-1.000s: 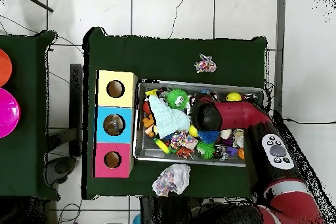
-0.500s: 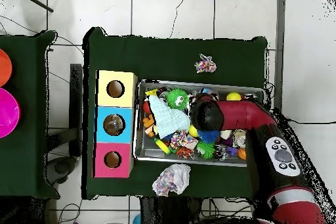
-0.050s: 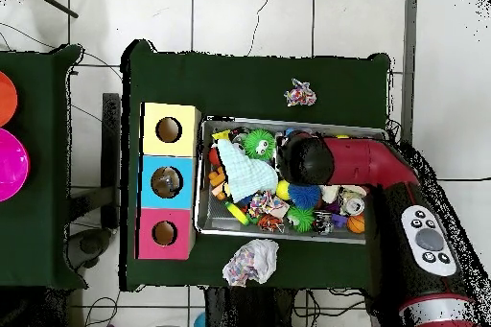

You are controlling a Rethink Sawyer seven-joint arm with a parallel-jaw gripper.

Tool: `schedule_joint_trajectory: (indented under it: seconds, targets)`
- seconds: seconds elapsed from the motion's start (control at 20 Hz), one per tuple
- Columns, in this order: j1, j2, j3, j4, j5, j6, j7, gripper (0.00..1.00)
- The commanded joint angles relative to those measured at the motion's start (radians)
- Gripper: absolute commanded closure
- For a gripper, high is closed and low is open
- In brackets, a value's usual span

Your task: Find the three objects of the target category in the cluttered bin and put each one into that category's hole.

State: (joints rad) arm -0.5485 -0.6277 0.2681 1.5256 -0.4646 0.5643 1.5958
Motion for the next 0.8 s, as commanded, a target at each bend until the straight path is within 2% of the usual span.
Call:
schedule_joint_trajectory:
  seconds: [0.05, 0.45, 0.8]
  targets:
    - [-0.016, -0.058, 0.088, 0.047, 0.048, 0.154, -0.085, 1.00]
    - [-0.015, -0.068, 0.095, 0.030, 0.060, 0.193, -0.086, 1.00]
    - [-0.014, 0.008, 0.077, 0.039, 0.021, 0.073, -0.034, 1.00]
